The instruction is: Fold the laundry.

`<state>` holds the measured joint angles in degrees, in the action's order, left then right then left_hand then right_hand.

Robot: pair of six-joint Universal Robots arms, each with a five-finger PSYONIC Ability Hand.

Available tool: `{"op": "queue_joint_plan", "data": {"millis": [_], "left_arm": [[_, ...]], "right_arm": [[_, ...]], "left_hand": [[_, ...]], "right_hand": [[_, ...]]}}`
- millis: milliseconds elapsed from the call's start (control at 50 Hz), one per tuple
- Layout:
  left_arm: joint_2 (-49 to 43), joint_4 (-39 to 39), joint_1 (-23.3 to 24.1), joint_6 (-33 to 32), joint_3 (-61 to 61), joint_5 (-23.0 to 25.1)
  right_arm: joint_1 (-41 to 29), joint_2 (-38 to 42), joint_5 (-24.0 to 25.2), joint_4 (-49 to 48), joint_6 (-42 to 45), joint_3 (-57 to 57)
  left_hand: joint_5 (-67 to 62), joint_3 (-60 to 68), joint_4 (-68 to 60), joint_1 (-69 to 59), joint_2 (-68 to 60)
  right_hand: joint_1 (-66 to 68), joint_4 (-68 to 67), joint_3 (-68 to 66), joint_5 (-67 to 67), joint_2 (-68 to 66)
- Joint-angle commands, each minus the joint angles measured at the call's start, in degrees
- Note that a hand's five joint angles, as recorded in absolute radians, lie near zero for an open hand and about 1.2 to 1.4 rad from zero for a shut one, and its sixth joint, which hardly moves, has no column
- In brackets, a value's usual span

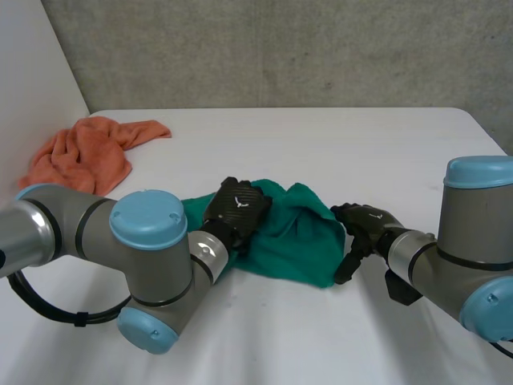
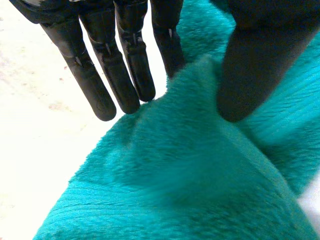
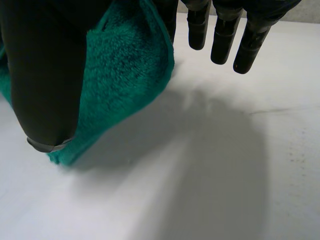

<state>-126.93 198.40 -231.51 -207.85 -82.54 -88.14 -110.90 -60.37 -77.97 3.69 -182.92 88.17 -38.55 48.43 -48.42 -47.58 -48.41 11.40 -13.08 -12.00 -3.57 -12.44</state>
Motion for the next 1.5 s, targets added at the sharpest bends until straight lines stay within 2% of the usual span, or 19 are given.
{"op": "queue_joint_plan", "data": {"millis": [20, 280, 360, 380, 420, 440, 460, 480, 580, 640, 740, 780, 920, 1000, 1140, 1280, 1400, 1480, 1500], "left_arm": [[0.63, 0.76, 0.09, 0.16, -0.69, -3.45], [-0.95, 1.03, -0.35, 0.07, 0.19, -3.27], [-1.30, 1.03, -0.43, 0.25, 0.36, -3.10], [-1.39, 1.03, -0.43, 0.25, 0.54, -3.01], [-1.39, 1.03, -0.43, 0.25, 0.80, -3.01], [-1.30, 1.03, -0.43, 0.25, 0.98, -3.01], [-0.95, 1.03, -0.52, 0.25, 1.07, -3.09], [-0.60, 1.03, -0.61, 0.33, 1.07, -3.09], [2.29, 0.24, -0.87, 0.51, 1.24, -3.36], [10.80, -0.73, -0.96, 2.08, 0.81, -3.45], [19.96, -4.42, -2.28, 6.31, 1.42, -3.10], [23.72, -6.34, -4.11, 7.71, 2.03, -3.01], [28.67, -11.45, -7.37, 12.02, 2.83, -0.99], [29.11, -13.73, -8.69, 15.80, 2.83, 1.74], [27.97, -16.11, -12.29, 21.34, 2.48, 4.73], [16.47, -15.94, -14.23, 20.03, 2.82, 5.26], [8.03, -13.40, -14.76, 11.78, 8.53, 4.99], [6.00, -5.50, -14.15, 6.41, 14.94, 4.64], [6.17, -0.69, -14.14, 5.79, 17.04, 4.20]], "right_arm": [[-0.02, 1.48, 0.37, 0.18, -4.90, -1.42], [-0.19, 6.14, 0.45, 0.18, -10.96, -4.85], [-0.81, 6.23, 0.72, 0.01, -12.46, -4.93], [-1.16, 6.23, 0.98, 0.00, -12.72, -5.02], [-1.25, 6.23, 1.16, -0.08, -12.81, -5.11], [-1.33, 6.23, 1.16, -0.08, -12.90, -5.11], [-1.34, 6.23, 1.24, -0.43, -13.33, -5.11], [-1.34, 6.23, 1.24, -0.70, -13.60, -5.11], [-1.07, 5.18, 1.24, -2.37, -14.04, -6.07], [-0.63, 2.64, 0.37, -2.72, -12.64, -8.44], [-0.54, -5.27, -1.83, -2.28, 0.17, -13.01], [-0.54, -8.26, -3.50, -2.19, 9.92, -14.16], [-1.77, -11.87, -11.66, -1.93, 35.75, -16.97], [-3.17, -13.45, -15.00, -2.02, 42.89, -17.59], [-5.81, -12.32, -16.07, -1.76, 46.42, -18.82], [-6.69, -7.66, -16.16, 1.41, 53.45, -18.38], [-8.98, -1.17, -16.42, -2.00, 54.78, -24.41], [-8.98, 4.46, -19.22, -9.10, 54.16, -34.25], [-9.07, 5.00, -19.93, -10.96, 54.07, -36.29]], "left_hand": [[11.59, -11.47, 11.46, 10.61, 11.45], [9.24, -9.13, 9.12, 8.27, 9.10], [-7.03, 7.15, -7.16, -8.01, -7.17], [-17.24, 17.36, -17.37, -18.21, -17.38], [-27.89, 28.01, -28.02, -28.87, -28.03], [-31.41, 31.53, -31.54, -32.39, -31.55], [-31.45, 31.57, -31.58, -32.42, -31.59], [-31.45, 31.57, -31.58, -32.42, -31.59], [-31.45, 31.57, -31.58, -32.42, -31.59], [-31.45, 31.57, -31.58, -32.42, -31.59], [-31.45, 31.57, -31.58, -32.42, -31.59], [-31.45, 31.57, -31.58, -32.42, -31.59], [-31.45, 31.57, -31.58, -32.42, -31.59], [-31.45, 31.57, -31.58, -32.42, -31.59], [-31.45, 31.57, -31.58, -32.42, -31.59], [-31.45, 31.57, -31.58, -32.42, -31.59], [-31.45, 31.57, -31.58, -32.42, -31.59], [-31.45, 31.57, -31.58, -32.42, -31.59], [-31.45, 31.57, -31.58, -32.42, -31.59]], "right_hand": [[-1.40, 3.08, 2.00, 3.57, 2.44], [11.79, -10.11, -11.19, -9.62, -10.75], [17.84, -16.16, -17.24, -15.68, -16.81], [25.35, -23.67, -24.76, -23.19, -24.32], [38.14, -36.46, -37.55, -35.98, -37.11], [45.54, -43.86, -44.94, -43.37, -44.50], [62.76, -61.08, -62.17, -60.60, -61.73], [68.54, -66.86, -67.94, -66.38, -67.50], [68.60, -66.92, -68.00, -66.43, -67.56], [68.60, -66.92, -68.00, -66.43, -67.56], [68.60, -66.92, -68.00, -66.43, -67.56], [68.60, -66.92, -68.00, -66.43, -67.56], [68.60, -66.92, -68.00, -66.43, -67.56], [68.60, -66.92, -68.00, -66.43, -67.56], [68.60, -66.92, -68.00, -66.43, -67.56], [68.60, -66.92, -68.00, -66.43, -67.56], [68.60, -66.92, -68.00, -66.43, -67.56], [68.60, -66.92, -68.00, -66.43, -67.56], [68.60, -66.92, -68.00, -66.43, -67.56]]}}
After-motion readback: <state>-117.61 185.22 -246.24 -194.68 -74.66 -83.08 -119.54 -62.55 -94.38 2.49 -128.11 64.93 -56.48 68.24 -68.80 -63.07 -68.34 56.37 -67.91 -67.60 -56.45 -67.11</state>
